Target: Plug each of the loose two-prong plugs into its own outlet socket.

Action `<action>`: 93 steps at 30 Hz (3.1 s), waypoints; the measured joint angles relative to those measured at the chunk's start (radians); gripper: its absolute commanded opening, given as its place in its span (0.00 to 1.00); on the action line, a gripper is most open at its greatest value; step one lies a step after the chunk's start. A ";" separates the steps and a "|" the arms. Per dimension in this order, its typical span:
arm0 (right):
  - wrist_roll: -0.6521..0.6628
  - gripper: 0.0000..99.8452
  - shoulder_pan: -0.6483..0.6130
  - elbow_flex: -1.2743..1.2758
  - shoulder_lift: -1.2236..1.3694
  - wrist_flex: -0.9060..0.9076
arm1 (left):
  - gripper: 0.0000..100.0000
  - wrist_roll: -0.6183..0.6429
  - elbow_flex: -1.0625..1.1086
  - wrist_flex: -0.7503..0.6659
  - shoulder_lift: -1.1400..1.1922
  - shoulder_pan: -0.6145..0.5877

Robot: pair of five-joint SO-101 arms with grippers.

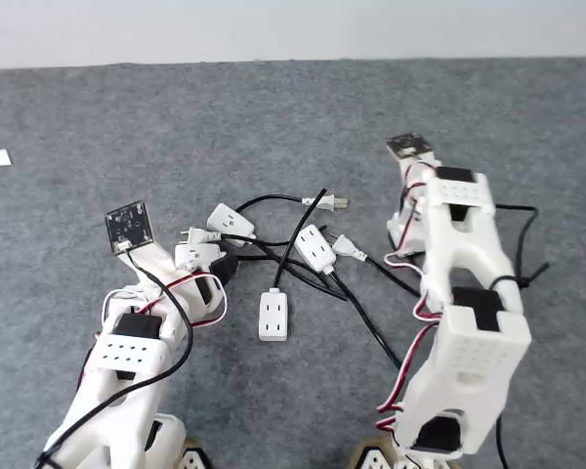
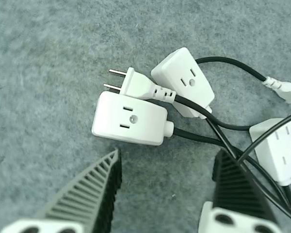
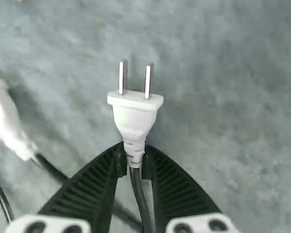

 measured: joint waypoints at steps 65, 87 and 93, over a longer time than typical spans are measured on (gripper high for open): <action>0.700 0.06 0.216 -0.574 0.204 0.563 | 0.28 -0.034 0.000 0.000 0.000 0.000; -0.798 0.22 0.457 -0.241 0.140 0.436 | 0.28 -0.060 0.000 0.000 0.000 0.018; -0.839 0.22 0.460 -0.167 0.112 0.301 | 0.28 -0.060 0.000 0.000 0.000 0.018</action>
